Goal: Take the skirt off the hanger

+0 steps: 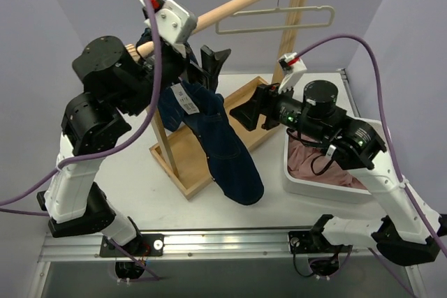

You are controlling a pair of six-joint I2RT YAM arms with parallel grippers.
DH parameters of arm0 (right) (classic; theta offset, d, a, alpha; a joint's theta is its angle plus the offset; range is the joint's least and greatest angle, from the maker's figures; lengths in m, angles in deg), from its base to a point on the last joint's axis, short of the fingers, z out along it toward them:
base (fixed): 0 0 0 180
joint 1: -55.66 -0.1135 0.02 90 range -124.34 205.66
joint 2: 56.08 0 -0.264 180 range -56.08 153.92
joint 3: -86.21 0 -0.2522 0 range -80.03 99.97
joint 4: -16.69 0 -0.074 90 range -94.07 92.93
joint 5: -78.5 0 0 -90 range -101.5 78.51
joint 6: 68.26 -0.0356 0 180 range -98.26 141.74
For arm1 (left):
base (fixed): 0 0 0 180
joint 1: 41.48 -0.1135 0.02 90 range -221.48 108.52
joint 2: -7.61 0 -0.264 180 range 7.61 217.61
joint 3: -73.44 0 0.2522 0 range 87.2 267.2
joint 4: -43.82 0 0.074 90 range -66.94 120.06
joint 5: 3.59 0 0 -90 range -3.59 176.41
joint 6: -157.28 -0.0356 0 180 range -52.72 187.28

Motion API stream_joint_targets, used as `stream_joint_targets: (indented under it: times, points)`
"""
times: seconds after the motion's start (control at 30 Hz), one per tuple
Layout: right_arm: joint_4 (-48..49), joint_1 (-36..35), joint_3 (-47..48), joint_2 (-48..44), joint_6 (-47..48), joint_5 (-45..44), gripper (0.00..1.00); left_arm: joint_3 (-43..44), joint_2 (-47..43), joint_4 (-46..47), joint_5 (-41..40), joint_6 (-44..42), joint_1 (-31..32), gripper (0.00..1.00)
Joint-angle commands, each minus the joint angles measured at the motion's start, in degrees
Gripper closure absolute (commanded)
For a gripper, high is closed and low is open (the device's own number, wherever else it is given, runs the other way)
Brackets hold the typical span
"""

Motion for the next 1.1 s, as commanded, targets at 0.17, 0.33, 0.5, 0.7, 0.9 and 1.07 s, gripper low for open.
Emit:
stream_joint_targets:
  times: [0.17, 0.33, 0.5, 0.7, 0.9, 1.07]
  points:
    - [5.1, -15.4, 7.5, 4.7, 5.2, -16.5, 0.32, -4.5, -7.4, 7.8, -7.4, -3.8, -0.3, 0.05]
    - [5.0, -17.9, 9.0, 5.4, 6.2, -20.7, 0.31, -5.7, -8.8, 5.8, -8.8, -3.8, -0.3, 0.06]
    - [4.7, -21.9, 11.9, 7.6, 7.7, -24.1, 0.32, -10.9, -12.0, 7.4, -11.8, -3.1, -0.3, 0.06]
    - [1.9, -29.6, 19.9, 13.9, 10.8, -30.8, 0.31, -20.1, -17.8, 14.0, -16.8, -2.4, -0.3, 0.06]
    - [4.3, -33.2, 20.9, 14.9, 12.1, -34.0, 0.31, -21.5, -20.2, 13.9, -17.9, -2.0, -0.3, 0.06]
    - [4.3, -33.9, 21.3, 16.2, 12.2, -34.0, 0.32, -25.3, -22.6, 17.0, -20.3, -2.4, -0.3, 0.06]
